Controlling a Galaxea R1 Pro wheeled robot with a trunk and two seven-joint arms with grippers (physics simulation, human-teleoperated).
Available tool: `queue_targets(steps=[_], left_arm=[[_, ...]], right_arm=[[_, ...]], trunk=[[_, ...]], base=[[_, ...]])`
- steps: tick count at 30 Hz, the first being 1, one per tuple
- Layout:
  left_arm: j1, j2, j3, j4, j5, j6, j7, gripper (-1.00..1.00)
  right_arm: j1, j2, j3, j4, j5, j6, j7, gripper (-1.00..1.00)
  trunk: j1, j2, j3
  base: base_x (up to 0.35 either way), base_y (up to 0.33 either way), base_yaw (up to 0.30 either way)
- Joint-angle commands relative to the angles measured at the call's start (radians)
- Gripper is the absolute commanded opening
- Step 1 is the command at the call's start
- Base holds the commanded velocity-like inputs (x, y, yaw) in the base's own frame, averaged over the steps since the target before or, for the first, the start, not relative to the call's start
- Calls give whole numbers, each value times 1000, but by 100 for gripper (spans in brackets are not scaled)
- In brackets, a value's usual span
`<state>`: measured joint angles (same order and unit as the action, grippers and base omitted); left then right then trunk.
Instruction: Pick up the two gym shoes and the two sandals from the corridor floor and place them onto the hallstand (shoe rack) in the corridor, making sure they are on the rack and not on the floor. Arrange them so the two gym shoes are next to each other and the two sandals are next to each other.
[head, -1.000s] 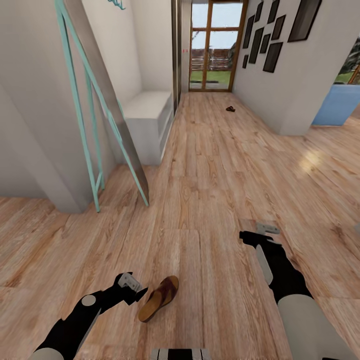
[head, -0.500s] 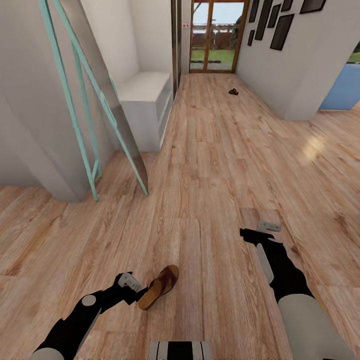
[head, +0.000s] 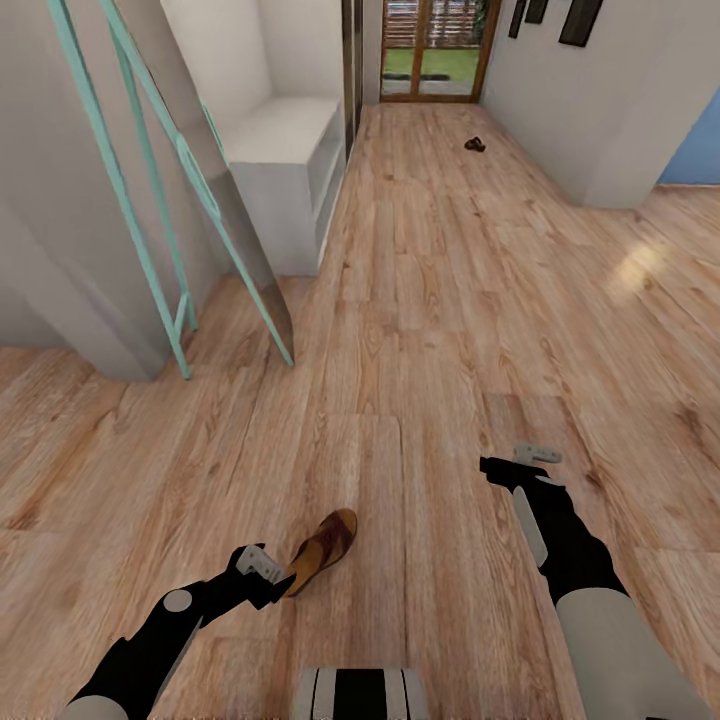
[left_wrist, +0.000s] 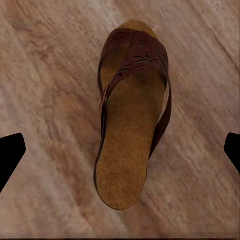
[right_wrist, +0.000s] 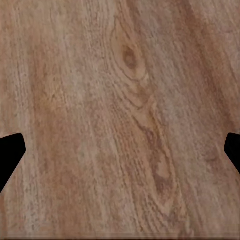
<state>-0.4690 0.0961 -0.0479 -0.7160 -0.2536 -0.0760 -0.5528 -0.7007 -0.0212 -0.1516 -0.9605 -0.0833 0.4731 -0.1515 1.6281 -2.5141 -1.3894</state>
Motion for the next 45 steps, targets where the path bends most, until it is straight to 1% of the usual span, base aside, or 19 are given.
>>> queue_targets(steps=[1, 18, 29, 35, 45], left_arm=[[0, 1, -1, 0, -10, -8, 1, 100], [-2, 4, -1, -2, -12, -7, 1, 100], [-2, 2, -1, -4, -12, -7, 1, 100], [-2, 1, -1, -5, -12, -7, 1, 100], [-2, 1, -3, -4, -12, -7, 1, 100]], right_arm=[[0, 0, 1, -1, -9, 4, -7, 100], [0, 0, 3, -1, -9, 4, -7, 100], [0, 0, 2, -1, -8, 4, -7, 100], [0, 1, 3, -1, -9, 4, -7, 100], [0, 0, 3, -1, -9, 4, -7, 100]], trunk=[[0, -1, -6], [8, -5, -100], [8, -5, -103], [8, -5, -103], [8, -5, -103]], base=[[0, 0, 0], [0, 0, 0], [6, 0, 0], [228, 0, -5], [51, 0, -211]])
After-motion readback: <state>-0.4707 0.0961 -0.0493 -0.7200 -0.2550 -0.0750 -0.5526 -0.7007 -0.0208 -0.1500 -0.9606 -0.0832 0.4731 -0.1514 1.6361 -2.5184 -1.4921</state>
